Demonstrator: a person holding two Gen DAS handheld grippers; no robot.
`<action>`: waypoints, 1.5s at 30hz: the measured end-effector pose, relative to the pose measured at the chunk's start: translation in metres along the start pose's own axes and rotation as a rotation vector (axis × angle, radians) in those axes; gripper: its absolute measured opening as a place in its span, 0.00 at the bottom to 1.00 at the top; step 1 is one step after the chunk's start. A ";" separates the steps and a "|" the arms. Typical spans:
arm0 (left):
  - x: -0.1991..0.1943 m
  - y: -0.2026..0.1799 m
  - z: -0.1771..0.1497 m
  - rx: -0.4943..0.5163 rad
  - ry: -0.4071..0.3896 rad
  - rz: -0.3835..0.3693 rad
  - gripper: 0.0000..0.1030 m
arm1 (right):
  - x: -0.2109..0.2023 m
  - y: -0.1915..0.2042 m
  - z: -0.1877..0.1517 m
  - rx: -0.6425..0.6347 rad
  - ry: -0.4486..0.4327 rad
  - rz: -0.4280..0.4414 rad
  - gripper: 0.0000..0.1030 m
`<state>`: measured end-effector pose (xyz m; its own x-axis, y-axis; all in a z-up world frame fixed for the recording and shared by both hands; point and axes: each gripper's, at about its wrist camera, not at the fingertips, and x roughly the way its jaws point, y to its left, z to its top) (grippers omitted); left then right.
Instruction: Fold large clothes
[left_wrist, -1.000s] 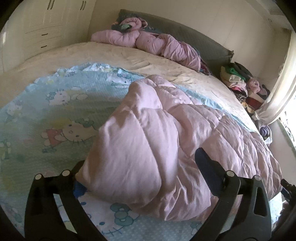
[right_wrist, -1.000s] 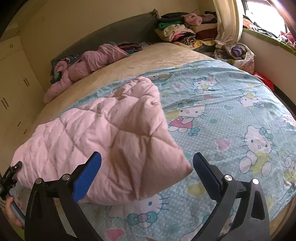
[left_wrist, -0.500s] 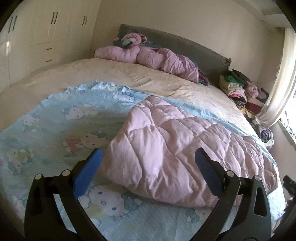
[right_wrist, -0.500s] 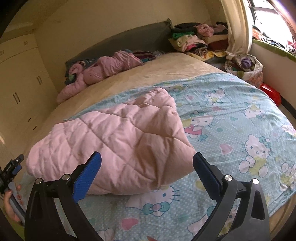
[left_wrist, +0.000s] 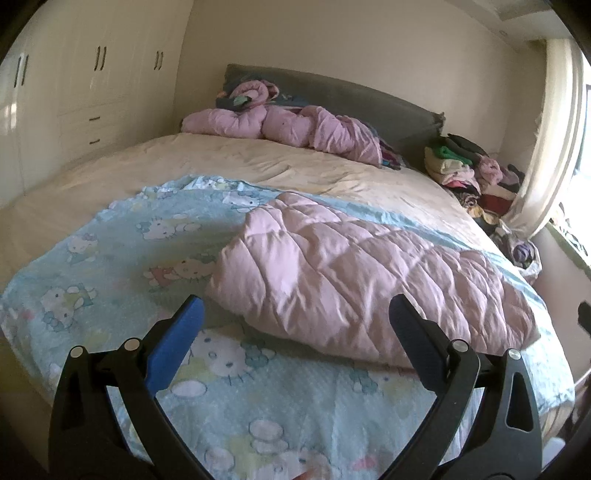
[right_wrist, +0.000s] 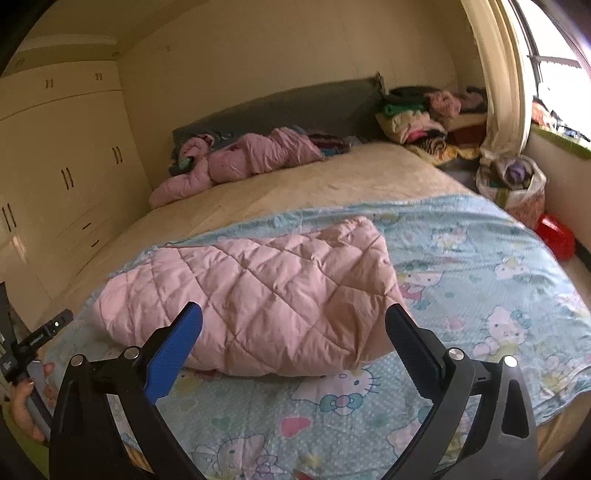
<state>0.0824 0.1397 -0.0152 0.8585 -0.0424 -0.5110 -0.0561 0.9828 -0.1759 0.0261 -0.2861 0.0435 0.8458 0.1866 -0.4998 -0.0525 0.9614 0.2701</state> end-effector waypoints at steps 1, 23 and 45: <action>-0.003 -0.003 -0.003 0.003 0.000 -0.003 0.91 | -0.005 0.002 -0.002 -0.006 -0.008 -0.002 0.96; -0.044 -0.040 -0.042 0.064 0.027 0.011 0.91 | -0.009 0.020 -0.073 -0.047 0.117 0.030 0.96; -0.048 -0.053 -0.046 0.092 0.039 0.018 0.91 | -0.011 0.021 -0.081 -0.041 0.129 0.084 0.96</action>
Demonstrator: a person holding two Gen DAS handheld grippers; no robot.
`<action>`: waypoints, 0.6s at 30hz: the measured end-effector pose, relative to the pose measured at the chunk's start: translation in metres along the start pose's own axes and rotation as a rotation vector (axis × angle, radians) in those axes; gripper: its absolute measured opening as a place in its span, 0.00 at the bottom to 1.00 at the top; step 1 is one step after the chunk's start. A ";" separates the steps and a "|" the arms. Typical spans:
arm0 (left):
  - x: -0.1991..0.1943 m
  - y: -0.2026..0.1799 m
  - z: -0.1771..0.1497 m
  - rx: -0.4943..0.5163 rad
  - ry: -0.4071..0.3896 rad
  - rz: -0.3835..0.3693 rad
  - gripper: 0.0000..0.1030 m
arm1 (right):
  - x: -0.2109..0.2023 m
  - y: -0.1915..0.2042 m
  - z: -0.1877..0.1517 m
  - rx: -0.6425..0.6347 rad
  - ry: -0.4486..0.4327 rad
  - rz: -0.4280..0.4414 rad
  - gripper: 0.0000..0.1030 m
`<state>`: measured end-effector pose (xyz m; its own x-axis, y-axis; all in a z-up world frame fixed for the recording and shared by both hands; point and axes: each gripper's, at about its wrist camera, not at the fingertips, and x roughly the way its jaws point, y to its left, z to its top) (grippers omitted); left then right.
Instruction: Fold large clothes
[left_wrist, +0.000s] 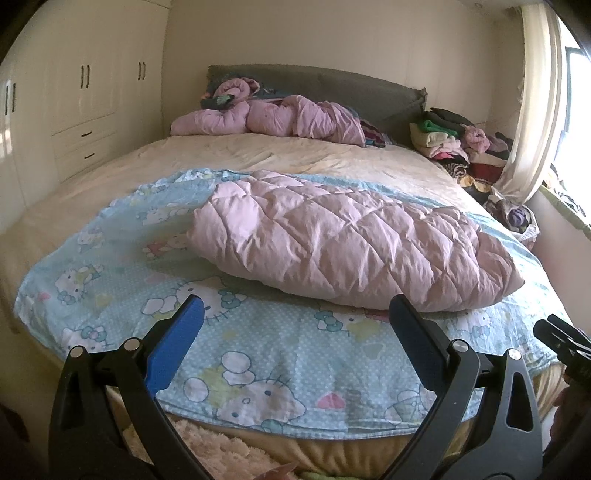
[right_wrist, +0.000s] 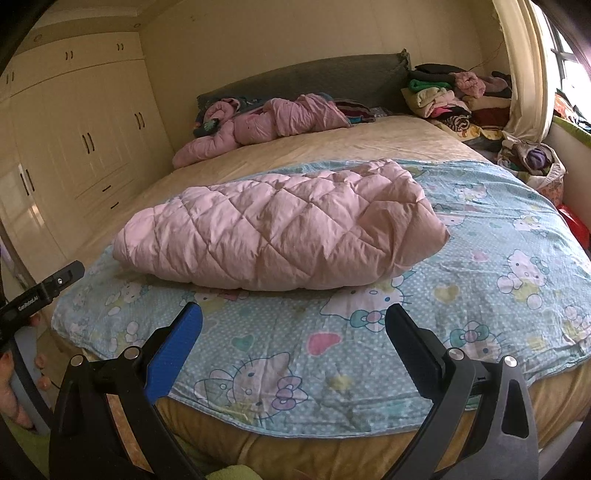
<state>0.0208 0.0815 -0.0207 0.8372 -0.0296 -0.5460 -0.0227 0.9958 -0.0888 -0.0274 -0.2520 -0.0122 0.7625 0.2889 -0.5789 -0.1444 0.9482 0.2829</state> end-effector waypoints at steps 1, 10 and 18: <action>0.000 -0.001 -0.001 0.001 0.002 0.001 0.91 | 0.000 0.000 0.000 0.001 0.000 -0.001 0.96; 0.001 -0.001 -0.001 0.003 0.006 0.001 0.91 | -0.002 0.000 0.000 -0.002 0.006 0.003 0.96; 0.002 -0.001 -0.002 0.004 0.006 0.001 0.91 | -0.002 0.000 0.000 -0.004 0.009 0.005 0.96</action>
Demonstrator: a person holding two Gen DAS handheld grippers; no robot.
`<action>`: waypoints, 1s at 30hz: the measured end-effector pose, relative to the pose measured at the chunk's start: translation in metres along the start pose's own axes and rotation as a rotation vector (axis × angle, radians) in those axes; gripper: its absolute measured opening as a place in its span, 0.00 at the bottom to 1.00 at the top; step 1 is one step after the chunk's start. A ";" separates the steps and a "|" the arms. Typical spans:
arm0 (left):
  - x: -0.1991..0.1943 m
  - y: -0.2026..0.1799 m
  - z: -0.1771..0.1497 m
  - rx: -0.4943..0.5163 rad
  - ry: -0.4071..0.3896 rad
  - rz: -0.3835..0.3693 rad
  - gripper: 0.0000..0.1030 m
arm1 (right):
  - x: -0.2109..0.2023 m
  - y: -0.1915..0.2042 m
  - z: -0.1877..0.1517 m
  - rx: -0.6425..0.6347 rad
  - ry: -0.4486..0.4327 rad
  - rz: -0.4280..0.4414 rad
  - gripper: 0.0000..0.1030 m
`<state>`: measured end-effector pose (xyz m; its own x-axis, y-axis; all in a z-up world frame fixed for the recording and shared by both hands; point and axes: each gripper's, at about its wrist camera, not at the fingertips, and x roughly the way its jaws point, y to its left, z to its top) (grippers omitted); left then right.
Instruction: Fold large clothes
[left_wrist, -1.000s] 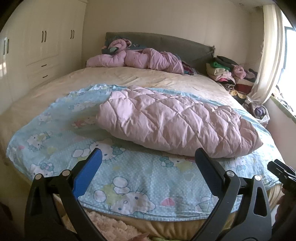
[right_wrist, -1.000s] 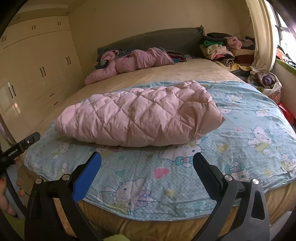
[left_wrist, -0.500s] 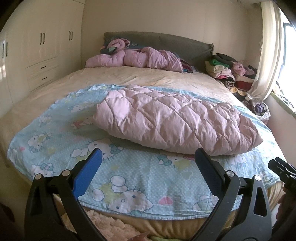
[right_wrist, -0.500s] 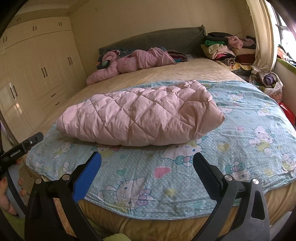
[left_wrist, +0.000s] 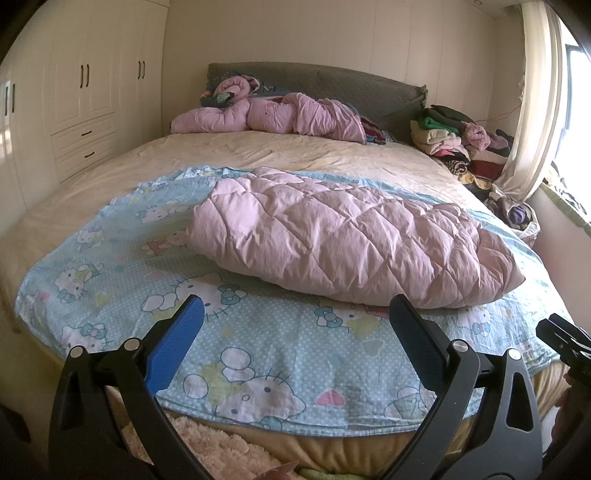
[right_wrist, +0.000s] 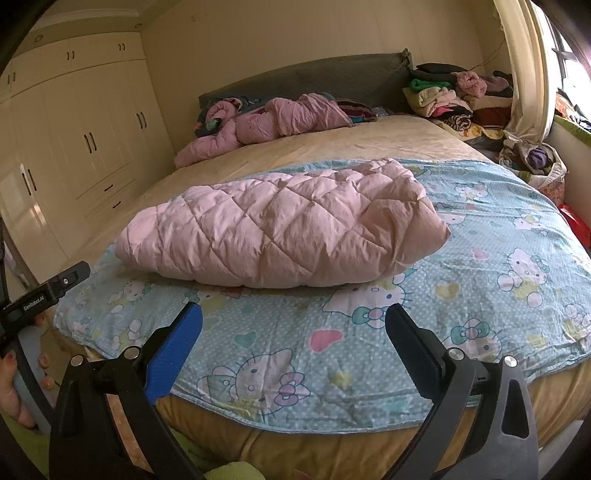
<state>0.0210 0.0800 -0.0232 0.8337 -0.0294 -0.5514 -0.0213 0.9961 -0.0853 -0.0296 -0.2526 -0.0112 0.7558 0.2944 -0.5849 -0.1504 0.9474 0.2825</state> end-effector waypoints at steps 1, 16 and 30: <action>0.000 0.000 0.000 -0.001 0.000 0.001 0.91 | 0.000 0.000 0.000 0.001 -0.001 0.000 0.96; 0.000 -0.001 0.000 0.002 0.003 -0.003 0.91 | -0.002 0.002 0.001 0.000 -0.002 0.005 0.96; 0.000 -0.003 -0.004 0.009 0.012 -0.003 0.91 | -0.007 0.000 -0.001 -0.003 0.011 0.004 0.96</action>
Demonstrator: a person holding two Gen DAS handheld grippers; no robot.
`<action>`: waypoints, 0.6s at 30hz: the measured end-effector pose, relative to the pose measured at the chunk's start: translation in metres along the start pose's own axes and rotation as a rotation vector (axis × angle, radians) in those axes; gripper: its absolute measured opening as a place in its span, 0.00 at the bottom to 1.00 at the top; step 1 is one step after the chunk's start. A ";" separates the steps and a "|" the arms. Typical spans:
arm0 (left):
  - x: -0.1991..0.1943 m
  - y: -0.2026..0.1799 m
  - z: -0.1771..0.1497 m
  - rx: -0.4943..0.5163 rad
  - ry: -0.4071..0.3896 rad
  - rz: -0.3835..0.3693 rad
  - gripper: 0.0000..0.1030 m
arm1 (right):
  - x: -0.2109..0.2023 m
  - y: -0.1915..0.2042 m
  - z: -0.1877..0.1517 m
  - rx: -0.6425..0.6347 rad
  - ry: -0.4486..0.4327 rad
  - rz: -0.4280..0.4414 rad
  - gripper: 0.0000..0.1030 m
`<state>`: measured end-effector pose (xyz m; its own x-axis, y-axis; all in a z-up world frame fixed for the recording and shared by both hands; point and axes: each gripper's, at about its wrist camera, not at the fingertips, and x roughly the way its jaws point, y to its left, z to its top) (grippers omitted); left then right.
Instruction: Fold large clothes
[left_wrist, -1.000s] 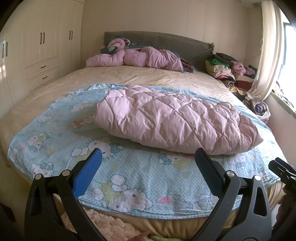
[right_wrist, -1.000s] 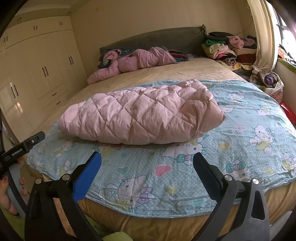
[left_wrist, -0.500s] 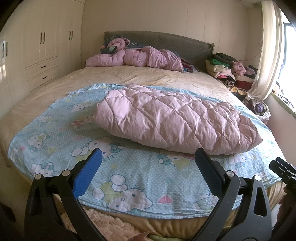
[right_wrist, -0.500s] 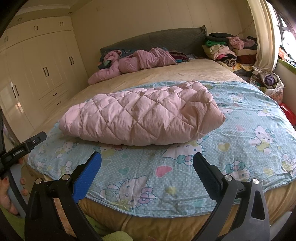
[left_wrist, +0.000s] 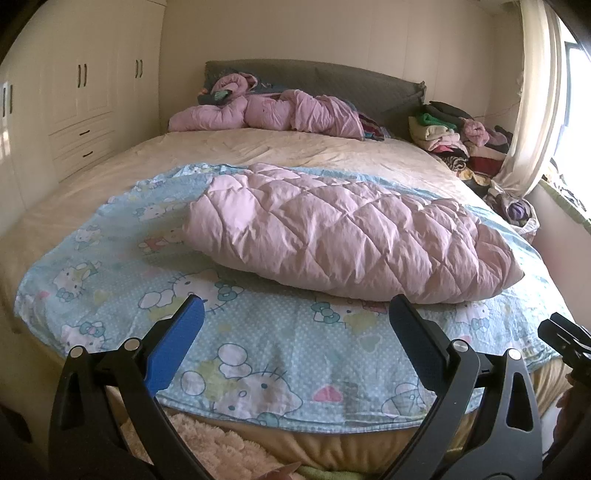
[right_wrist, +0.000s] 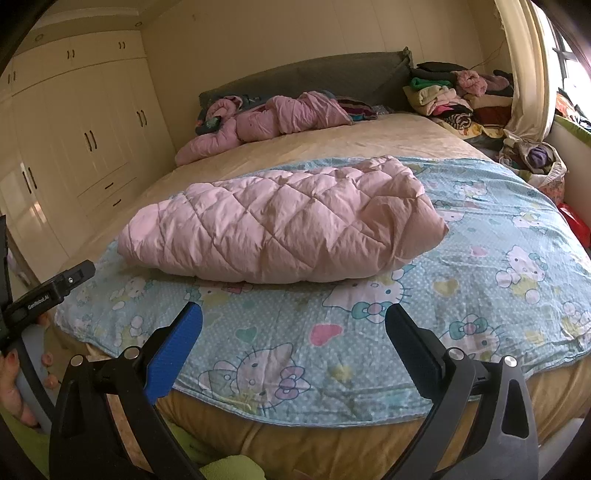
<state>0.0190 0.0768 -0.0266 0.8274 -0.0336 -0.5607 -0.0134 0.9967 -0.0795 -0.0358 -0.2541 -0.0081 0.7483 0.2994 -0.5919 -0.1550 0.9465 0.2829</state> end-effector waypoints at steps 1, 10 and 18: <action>0.000 0.000 0.000 0.000 0.001 0.001 0.91 | 0.000 0.000 0.000 -0.001 0.000 0.000 0.96; 0.003 0.002 -0.002 0.003 0.011 0.009 0.91 | 0.000 0.000 -0.001 -0.002 0.007 0.000 0.96; 0.006 0.007 -0.005 0.006 0.029 0.038 0.91 | 0.002 0.000 -0.006 -0.006 0.021 -0.014 0.96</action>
<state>0.0209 0.0834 -0.0349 0.8097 0.0024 -0.5868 -0.0409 0.9978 -0.0524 -0.0381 -0.2524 -0.0138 0.7370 0.2890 -0.6110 -0.1486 0.9512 0.2705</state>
